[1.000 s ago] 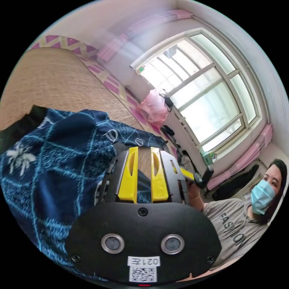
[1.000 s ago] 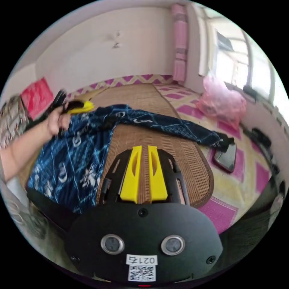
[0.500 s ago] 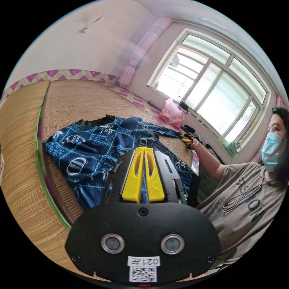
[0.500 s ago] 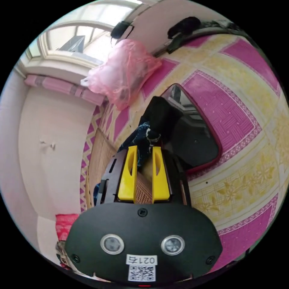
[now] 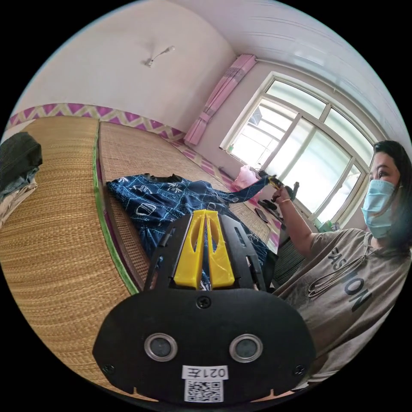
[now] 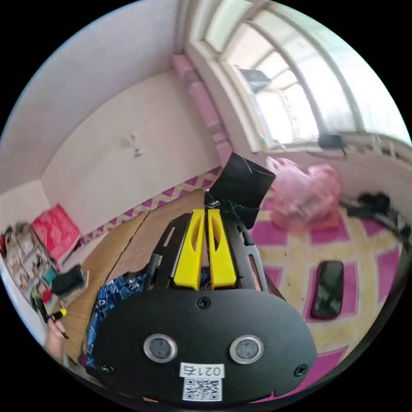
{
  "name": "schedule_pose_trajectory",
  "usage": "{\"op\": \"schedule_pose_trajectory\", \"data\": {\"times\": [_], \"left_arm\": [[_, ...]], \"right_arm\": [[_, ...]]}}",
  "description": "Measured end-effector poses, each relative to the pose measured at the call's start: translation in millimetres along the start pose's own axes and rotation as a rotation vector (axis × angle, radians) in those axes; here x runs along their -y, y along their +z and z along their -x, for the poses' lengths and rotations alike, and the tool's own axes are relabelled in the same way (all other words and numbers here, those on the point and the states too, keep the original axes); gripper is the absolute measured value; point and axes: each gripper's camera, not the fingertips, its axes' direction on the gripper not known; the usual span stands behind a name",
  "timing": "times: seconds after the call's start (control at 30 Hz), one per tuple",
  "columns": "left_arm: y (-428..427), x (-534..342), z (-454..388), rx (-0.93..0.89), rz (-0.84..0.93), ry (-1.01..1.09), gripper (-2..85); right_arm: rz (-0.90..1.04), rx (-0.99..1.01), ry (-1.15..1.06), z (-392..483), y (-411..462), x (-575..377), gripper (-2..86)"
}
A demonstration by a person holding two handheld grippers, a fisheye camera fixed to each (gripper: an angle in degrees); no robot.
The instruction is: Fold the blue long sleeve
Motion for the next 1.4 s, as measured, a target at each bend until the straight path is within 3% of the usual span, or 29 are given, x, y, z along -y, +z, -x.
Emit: {"op": "schedule_pose_trajectory", "data": {"times": [0.13,0.27,0.43,0.57,0.77,0.9,1.0,1.13,1.23,1.4], "left_arm": [[-45.7,-32.9,-3.8,0.002,-0.024,-0.012,-0.9],[-77.3,-68.0,-2.8,-0.022,-0.044,-0.046,-0.9],[-115.9,-113.7,-2.5,-0.002,-0.071,-0.092,-0.9],[-136.3,-131.2,-7.6,0.012,-0.086,-0.101,-0.9],[-154.4,-145.3,-18.3,0.039,-0.079,-0.089,-0.9],[-137.0,-145.5,-18.9,-0.024,-0.064,-0.101,-0.9],[-119.7,-144.7,-26.9,-0.056,-0.043,-0.103,-0.9],[-103.7,-150.5,-52.1,-0.047,0.011,-0.080,-0.9],[-97.4,-165.5,-81.8,0.028,0.054,-0.037,-0.7],[-75.7,-207.9,-121.7,-0.036,0.118,-0.101,3.3]], "right_arm": [[0.037,0.079,-0.426,226.0,11.9,15.1,-0.2],[0.120,0.094,-0.833,430.5,58.1,-57.7,-0.3],[0.242,0.039,-1.280,591.4,136.0,-226.4,-0.7],[0.419,-0.047,-1.498,641.8,205.8,-353.0,-0.9],[0.396,-0.006,-1.407,651.5,212.9,-348.7,-0.2],[0.389,-0.028,-1.532,647.7,211.1,-363.7,1.5],[0.481,0.105,-1.441,625.2,185.2,-335.3,5.9],[0.559,0.260,-1.144,530.4,121.5,-262.4,7.5],[0.563,0.202,-0.932,428.1,72.1,-221.9,6.8],[0.662,0.089,-0.642,269.5,8.5,-229.5,6.8]]}}
